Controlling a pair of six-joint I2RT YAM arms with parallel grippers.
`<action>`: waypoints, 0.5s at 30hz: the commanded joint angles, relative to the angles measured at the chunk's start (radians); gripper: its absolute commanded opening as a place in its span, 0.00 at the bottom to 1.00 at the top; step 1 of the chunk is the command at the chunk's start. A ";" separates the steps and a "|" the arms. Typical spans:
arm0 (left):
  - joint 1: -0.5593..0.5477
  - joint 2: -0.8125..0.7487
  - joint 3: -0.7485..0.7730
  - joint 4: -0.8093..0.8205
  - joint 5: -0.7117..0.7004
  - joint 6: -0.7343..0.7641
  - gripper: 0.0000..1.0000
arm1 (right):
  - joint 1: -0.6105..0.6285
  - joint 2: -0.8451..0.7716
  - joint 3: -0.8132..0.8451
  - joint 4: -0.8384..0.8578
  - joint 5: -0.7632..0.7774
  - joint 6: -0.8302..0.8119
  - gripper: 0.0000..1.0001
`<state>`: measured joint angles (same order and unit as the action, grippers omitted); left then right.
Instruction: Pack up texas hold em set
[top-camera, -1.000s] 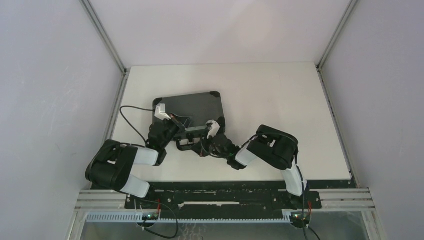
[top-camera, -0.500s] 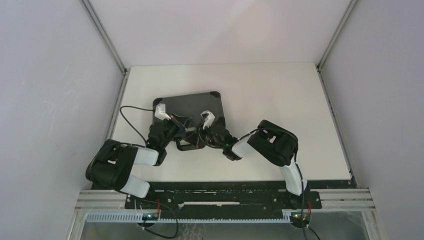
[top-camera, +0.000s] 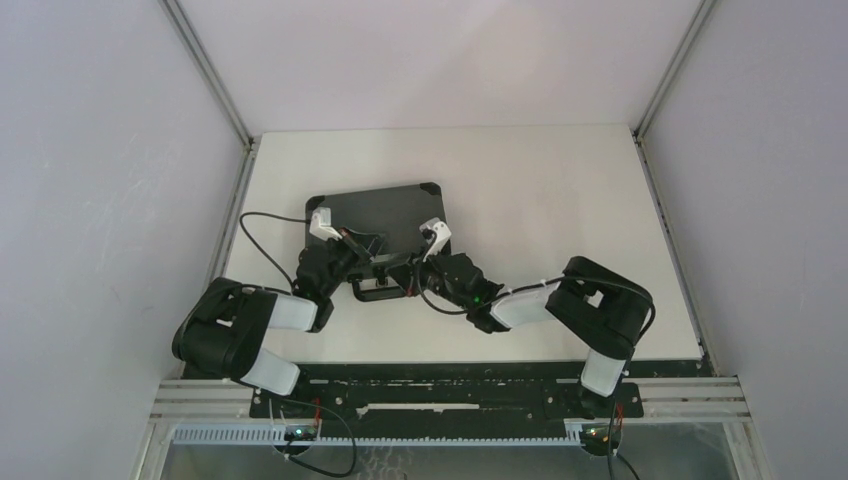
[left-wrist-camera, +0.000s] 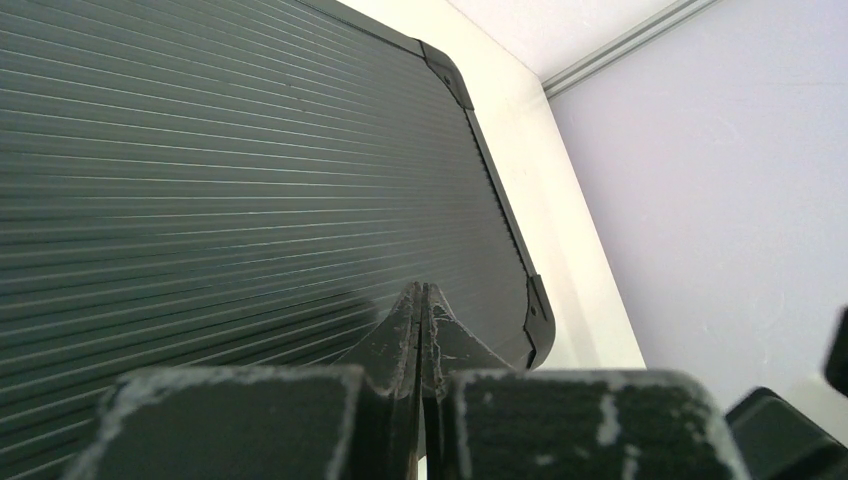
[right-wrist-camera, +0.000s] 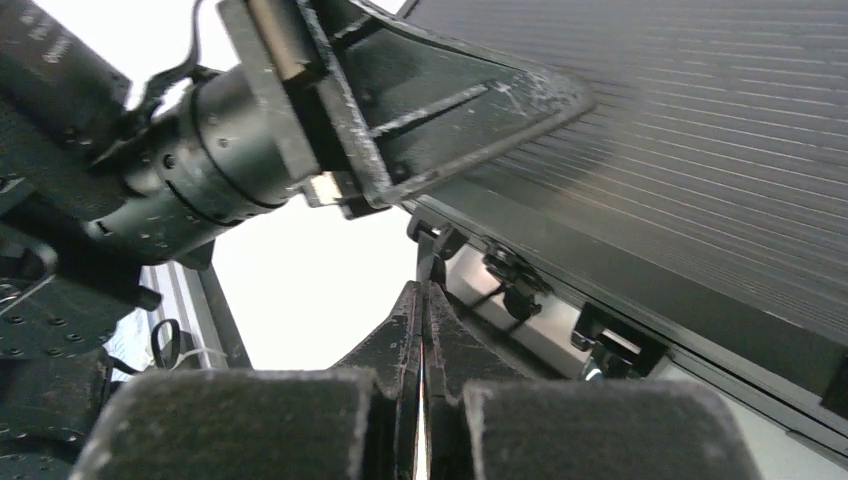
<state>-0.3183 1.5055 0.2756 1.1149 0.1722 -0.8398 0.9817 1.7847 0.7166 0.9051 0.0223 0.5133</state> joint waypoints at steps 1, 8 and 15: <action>0.012 0.063 -0.063 -0.264 -0.021 0.041 0.00 | 0.027 -0.027 0.000 -0.024 0.058 -0.077 0.00; 0.012 0.053 -0.067 -0.268 -0.024 0.044 0.00 | 0.074 0.081 0.012 -0.009 0.028 -0.014 0.00; 0.012 0.055 -0.064 -0.268 -0.024 0.043 0.00 | 0.118 0.211 -0.028 0.059 -0.010 0.102 0.00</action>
<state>-0.3183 1.5043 0.2741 1.1183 0.1722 -0.8402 1.0817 1.9453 0.7071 0.8894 0.0395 0.5369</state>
